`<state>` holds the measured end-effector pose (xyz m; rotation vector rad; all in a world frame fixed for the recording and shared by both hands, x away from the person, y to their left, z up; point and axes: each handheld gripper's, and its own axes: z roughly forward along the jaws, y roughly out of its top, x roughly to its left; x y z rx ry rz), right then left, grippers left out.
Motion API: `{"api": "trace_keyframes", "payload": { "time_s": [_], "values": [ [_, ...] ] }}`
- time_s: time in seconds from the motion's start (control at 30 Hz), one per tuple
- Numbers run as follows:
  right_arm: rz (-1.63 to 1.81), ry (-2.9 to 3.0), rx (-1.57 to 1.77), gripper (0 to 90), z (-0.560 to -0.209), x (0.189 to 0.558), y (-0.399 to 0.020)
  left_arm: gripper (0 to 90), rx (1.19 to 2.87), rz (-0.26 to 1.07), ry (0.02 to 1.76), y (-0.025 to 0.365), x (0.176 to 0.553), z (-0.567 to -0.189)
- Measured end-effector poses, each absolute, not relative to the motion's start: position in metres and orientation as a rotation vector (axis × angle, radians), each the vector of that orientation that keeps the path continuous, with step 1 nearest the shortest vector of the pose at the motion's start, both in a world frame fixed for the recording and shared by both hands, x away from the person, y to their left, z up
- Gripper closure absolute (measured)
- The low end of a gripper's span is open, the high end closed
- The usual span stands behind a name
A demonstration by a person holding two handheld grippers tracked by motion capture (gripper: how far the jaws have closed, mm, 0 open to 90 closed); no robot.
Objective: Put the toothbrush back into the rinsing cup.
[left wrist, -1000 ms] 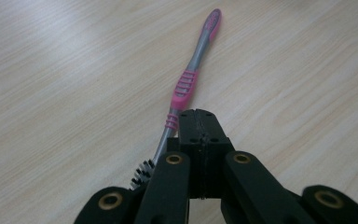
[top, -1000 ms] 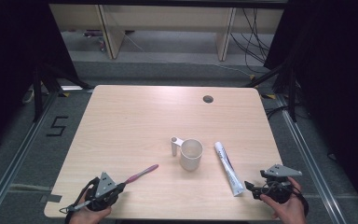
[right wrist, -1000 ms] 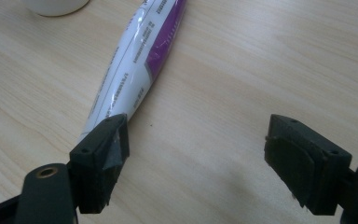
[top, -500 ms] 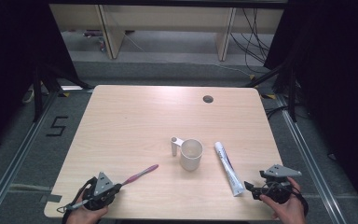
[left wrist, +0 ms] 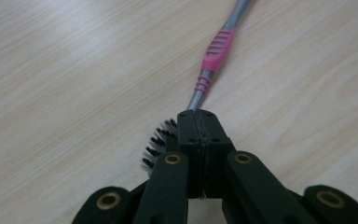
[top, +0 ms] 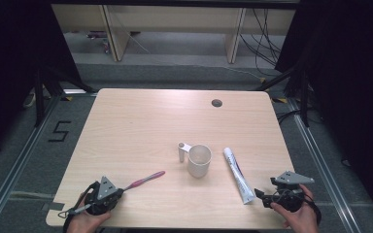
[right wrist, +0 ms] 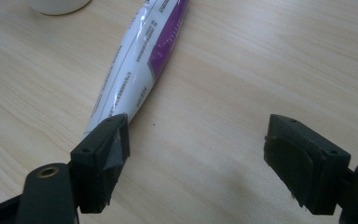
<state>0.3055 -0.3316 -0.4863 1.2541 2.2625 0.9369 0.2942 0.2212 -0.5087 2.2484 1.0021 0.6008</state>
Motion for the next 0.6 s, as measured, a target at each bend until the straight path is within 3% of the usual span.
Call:
{"api": "trace_keyframes", "payload": {
  "time_s": [0.6],
  "values": [
    [0.953, 2.278, 1.278, 23.2, -0.487, 0.306, -0.331, 88.3, 2.221, 0.665, 1.054, 0.232, 0.343, -0.511]
  ]
}}
